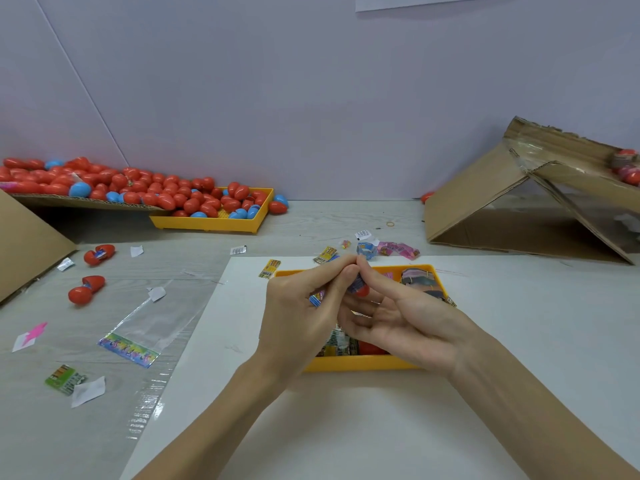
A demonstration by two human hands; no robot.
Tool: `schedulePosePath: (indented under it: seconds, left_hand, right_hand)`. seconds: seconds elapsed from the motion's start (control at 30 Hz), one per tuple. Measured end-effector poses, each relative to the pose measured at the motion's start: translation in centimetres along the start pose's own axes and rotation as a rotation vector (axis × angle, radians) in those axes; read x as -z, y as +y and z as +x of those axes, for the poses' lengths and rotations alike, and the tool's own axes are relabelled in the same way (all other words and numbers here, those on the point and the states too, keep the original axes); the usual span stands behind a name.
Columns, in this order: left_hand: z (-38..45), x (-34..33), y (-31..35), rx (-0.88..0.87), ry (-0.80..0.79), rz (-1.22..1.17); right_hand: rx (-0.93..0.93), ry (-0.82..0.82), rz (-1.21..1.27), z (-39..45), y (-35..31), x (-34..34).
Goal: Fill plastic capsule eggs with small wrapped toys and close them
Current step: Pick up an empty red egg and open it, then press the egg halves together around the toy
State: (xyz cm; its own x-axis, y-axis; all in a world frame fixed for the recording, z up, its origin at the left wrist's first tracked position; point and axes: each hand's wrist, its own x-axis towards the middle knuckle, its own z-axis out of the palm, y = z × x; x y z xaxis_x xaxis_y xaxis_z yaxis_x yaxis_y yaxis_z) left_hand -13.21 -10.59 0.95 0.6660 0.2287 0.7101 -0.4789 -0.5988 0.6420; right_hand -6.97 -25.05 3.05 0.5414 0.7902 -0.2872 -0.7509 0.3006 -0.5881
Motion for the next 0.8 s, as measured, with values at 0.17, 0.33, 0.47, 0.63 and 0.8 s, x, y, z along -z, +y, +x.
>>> schedulePosePath:
  seconds: [0.17,0.33,0.47,0.63,0.8]
  left_hand:
    - [0.3,0.0,0.2,0.050,0.000,-0.054]
    - [0.6,0.6,0.1,0.204,-0.040,-0.139]
    - [1.0,1.0,0.0,0.233,-0.117,-0.140]
    - [1.8,2.2,-1.2,0.218,-0.031,-0.033]
    - [2.1,2.7,-2.1,0.254,0.008,0.036]
  right_hand:
    - [-0.035,-0.009,0.027,-0.2,-0.4,-0.1]
    - [-0.010,-0.036,-0.127,-0.5,-0.5,-0.2]
    - [0.053,0.028,-0.219,-0.5,-0.8,0.2]
    - [0.209,0.113,-0.221,-0.7,-3.6,1.8]
    - [0.537,0.239,0.041,-1.2,-12.6,2.7]
